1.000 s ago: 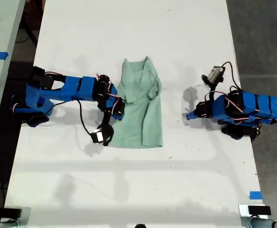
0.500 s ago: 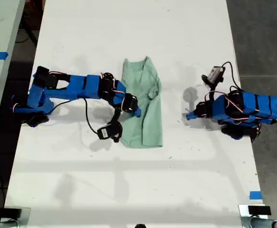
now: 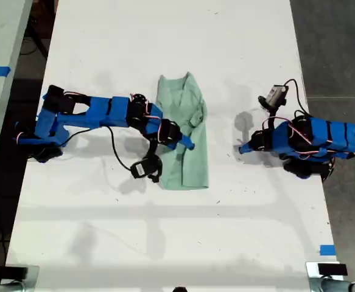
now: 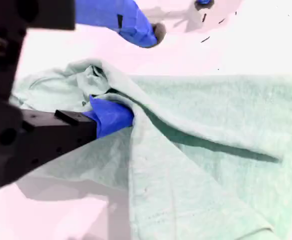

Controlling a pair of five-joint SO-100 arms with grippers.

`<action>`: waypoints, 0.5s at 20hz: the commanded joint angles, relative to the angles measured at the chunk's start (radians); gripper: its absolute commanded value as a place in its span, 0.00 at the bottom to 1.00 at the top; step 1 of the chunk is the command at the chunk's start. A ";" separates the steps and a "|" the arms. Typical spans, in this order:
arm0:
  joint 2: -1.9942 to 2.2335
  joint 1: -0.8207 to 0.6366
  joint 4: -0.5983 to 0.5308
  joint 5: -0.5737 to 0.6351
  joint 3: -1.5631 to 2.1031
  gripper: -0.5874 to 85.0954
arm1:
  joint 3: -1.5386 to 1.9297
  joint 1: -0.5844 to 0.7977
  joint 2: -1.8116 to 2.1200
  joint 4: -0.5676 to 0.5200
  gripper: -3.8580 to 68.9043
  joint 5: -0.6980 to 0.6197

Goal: Fold t shirt

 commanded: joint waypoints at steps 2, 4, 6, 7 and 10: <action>0.080 -0.049 0.069 -0.206 -0.040 0.22 | 0.012 -0.005 0.012 -0.009 0.03 -0.009; 0.072 -0.061 -0.028 -0.175 -0.044 0.22 | 0.012 -0.008 0.012 -0.009 0.03 -0.009; 0.092 -0.031 -0.213 -0.086 -0.046 0.23 | 0.012 -0.011 0.012 -0.009 0.03 -0.011; 0.095 -0.017 -0.278 -0.067 -0.046 0.23 | 0.012 -0.012 0.012 -0.009 0.03 -0.011; 0.083 -0.005 -0.331 -0.123 -0.037 0.22 | 0.011 -0.018 0.012 -0.011 0.03 -0.012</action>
